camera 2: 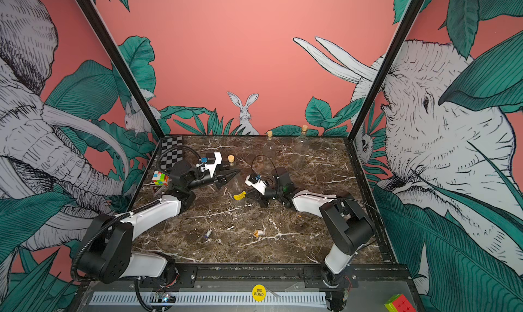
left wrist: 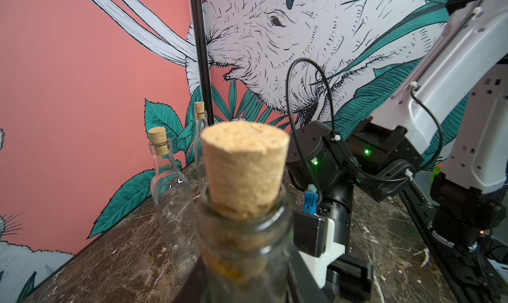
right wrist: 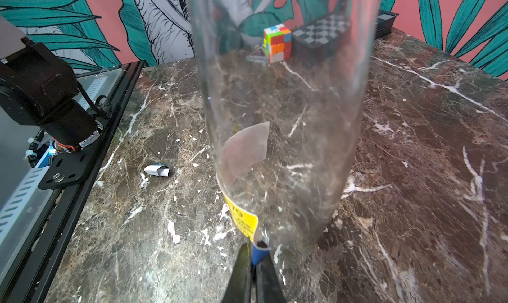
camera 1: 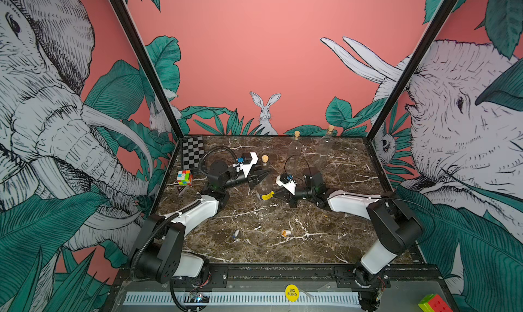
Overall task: Remove the label from the bottle
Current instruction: Tear open the label from the bottle.
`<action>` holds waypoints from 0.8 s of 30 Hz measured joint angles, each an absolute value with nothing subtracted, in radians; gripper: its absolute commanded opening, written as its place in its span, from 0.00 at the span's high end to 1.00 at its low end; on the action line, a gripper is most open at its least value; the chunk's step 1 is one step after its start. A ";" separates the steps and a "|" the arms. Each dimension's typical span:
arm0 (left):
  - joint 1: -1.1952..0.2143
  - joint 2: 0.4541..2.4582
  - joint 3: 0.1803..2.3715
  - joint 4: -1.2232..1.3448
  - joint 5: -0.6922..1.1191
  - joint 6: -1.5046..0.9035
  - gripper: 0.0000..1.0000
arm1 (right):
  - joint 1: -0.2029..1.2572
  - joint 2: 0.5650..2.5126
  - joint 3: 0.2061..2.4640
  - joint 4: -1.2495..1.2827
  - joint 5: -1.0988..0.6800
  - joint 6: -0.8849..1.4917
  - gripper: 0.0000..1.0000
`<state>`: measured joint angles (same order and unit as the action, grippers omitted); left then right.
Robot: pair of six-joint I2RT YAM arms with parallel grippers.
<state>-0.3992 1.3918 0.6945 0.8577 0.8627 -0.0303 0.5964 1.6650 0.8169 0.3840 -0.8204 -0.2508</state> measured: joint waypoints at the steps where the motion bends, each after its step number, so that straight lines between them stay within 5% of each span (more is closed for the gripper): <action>1: -0.401 1.391 0.693 0.860 0.858 -0.031 1.00 | 0.596 1.665 0.817 0.384 -0.818 -0.250 0.97; 24: -0.434 1.350 0.653 0.867 0.698 -0.031 1.00 | 0.609 1.641 0.817 0.368 -0.751 -0.230 1.00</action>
<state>-0.4343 1.3502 0.6525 0.8673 0.6975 -0.0315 0.6090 1.6413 0.8165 0.3676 -0.7506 -0.2302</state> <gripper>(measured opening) 0.324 0.047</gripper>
